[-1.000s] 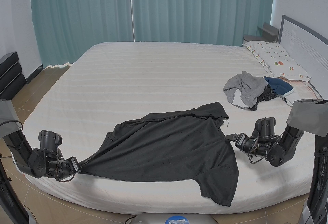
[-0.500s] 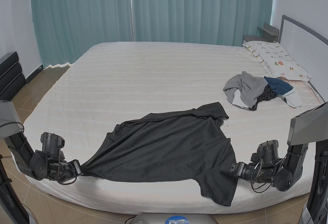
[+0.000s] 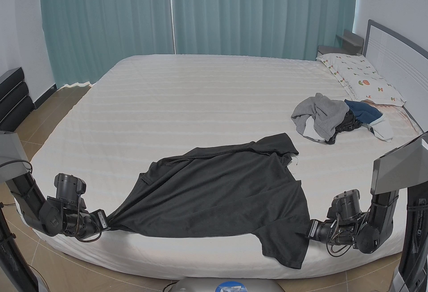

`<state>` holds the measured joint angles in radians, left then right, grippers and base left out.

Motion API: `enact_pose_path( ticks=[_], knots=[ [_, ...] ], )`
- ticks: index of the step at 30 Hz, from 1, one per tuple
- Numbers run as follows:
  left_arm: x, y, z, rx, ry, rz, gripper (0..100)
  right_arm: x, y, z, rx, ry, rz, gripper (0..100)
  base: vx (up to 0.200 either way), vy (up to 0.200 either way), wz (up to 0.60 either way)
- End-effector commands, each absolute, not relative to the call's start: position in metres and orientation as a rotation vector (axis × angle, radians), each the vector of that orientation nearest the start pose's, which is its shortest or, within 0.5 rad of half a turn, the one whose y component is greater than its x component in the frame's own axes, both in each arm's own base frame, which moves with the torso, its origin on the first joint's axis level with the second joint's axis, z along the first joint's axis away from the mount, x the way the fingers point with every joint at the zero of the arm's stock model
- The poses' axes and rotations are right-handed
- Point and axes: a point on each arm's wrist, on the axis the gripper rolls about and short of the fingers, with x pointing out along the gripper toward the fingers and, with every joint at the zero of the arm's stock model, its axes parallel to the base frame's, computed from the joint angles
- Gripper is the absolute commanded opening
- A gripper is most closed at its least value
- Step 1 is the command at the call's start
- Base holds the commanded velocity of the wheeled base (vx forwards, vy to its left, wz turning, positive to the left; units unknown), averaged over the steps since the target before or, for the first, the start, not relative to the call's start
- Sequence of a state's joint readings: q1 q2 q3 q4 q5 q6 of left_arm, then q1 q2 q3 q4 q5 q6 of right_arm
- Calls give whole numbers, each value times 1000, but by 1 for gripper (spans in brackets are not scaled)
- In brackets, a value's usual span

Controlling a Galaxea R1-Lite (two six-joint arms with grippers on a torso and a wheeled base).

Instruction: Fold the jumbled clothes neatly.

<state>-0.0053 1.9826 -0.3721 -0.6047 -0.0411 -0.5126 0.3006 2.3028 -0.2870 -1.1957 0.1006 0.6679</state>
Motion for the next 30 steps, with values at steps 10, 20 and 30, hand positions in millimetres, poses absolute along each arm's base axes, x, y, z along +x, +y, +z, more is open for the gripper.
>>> enact_pose_path(
  ticks=[10, 20, 30],
  knots=[
    [234, -7, 11, -462, 1020, 202, 0, 217, 44, -25, 477, 958, 13, 0, 0, 0, 0],
    [217, -8, 11, -374, 1122, 175, 0, 191, 24, -23, 431, 1008, -31, 0, 0, 0, 0],
    [222, -10, 11, -389, 1111, 167, 0, 200, 24, -22, 433, 949, -14, 0, 0, 0, 0]
  ],
)
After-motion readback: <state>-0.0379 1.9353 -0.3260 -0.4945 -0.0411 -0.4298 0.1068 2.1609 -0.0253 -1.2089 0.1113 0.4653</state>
